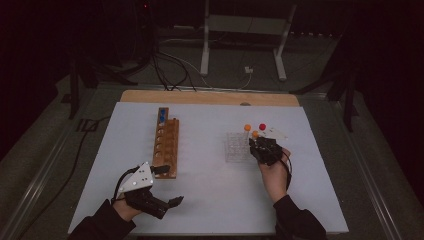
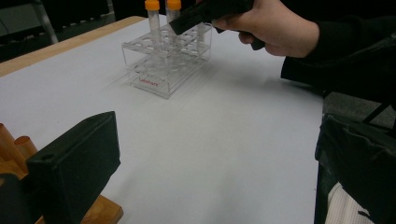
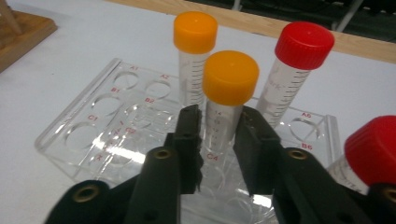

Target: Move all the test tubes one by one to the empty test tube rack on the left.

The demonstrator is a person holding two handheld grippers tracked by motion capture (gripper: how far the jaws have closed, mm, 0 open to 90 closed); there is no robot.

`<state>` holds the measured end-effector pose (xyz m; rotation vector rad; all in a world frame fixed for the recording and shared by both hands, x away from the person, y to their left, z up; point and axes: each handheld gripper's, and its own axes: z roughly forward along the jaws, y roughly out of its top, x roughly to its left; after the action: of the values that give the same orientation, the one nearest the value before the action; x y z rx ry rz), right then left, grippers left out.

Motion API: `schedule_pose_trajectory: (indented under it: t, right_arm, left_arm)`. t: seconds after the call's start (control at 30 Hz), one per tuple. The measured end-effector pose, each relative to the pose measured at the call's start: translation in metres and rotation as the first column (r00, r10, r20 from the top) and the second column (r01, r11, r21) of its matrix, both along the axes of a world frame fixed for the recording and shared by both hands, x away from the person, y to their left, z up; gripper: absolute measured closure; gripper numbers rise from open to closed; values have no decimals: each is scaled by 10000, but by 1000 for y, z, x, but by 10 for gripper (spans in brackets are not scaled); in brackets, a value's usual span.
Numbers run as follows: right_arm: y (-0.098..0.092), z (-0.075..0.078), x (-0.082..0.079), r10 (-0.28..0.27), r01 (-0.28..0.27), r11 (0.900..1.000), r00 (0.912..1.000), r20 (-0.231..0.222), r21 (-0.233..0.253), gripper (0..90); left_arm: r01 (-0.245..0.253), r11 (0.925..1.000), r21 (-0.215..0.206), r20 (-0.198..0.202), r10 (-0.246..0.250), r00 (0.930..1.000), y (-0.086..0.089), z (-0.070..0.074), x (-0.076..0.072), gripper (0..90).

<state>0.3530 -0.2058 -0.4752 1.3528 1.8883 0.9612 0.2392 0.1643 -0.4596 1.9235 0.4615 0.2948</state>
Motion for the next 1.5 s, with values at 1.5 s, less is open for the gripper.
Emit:
schedule_pose_trajectory:
  t: [1.5]
  right_arm:
    - [3, 63, -28, 871, -887, 9960, 9896, 1146, 86, 746]
  left_arm:
    - [182, 9998, -81, -169, -183, 9997, -3, 1, -1, 9]
